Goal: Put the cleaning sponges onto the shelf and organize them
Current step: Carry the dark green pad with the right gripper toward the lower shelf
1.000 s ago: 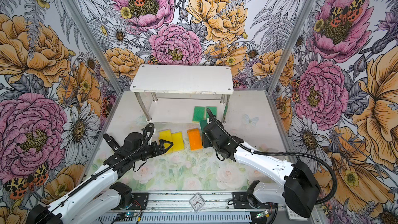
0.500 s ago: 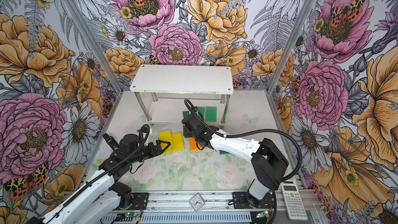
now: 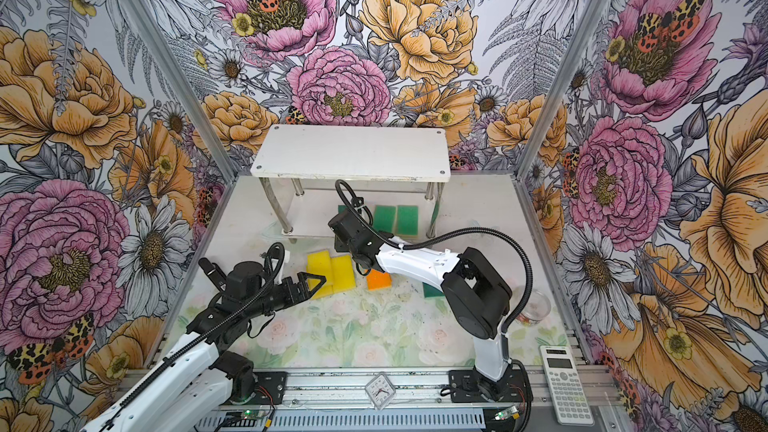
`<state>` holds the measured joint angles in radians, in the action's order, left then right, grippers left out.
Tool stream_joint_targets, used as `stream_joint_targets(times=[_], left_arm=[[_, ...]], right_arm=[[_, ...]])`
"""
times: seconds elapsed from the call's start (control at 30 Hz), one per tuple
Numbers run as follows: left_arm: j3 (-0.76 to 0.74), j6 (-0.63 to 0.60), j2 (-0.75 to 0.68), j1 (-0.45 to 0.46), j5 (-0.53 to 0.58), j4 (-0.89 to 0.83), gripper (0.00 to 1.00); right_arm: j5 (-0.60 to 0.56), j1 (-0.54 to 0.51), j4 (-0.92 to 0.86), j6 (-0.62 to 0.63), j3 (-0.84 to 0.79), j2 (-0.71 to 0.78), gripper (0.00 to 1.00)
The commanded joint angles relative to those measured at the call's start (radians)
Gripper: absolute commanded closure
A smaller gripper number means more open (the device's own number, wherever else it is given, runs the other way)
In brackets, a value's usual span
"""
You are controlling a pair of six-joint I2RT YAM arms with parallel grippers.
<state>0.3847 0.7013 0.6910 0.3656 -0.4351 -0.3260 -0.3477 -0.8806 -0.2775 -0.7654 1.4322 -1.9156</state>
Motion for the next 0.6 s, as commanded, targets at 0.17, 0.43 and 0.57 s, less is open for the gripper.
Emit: stream_joint_targets(times=[0.17,0.43,0.57], left_arm=[[-0.012,0.0,-0.007,-0.015,-0.03,0.001,0.01],[-0.013,0.0,-0.007,-0.015,-0.032,0.004,0.01],[-0.012,0.0,-0.008,-0.015,-0.028,0.005,0.01]], right_arm=[[-0.027,0.0,0.015,-0.029,0.106,-0.093,0.38],[-0.05,0.027,0.009,-0.036,0.102,-0.119,0.38],[-0.056,0.041,0.008,-0.03,0.105,-0.128,0.38]])
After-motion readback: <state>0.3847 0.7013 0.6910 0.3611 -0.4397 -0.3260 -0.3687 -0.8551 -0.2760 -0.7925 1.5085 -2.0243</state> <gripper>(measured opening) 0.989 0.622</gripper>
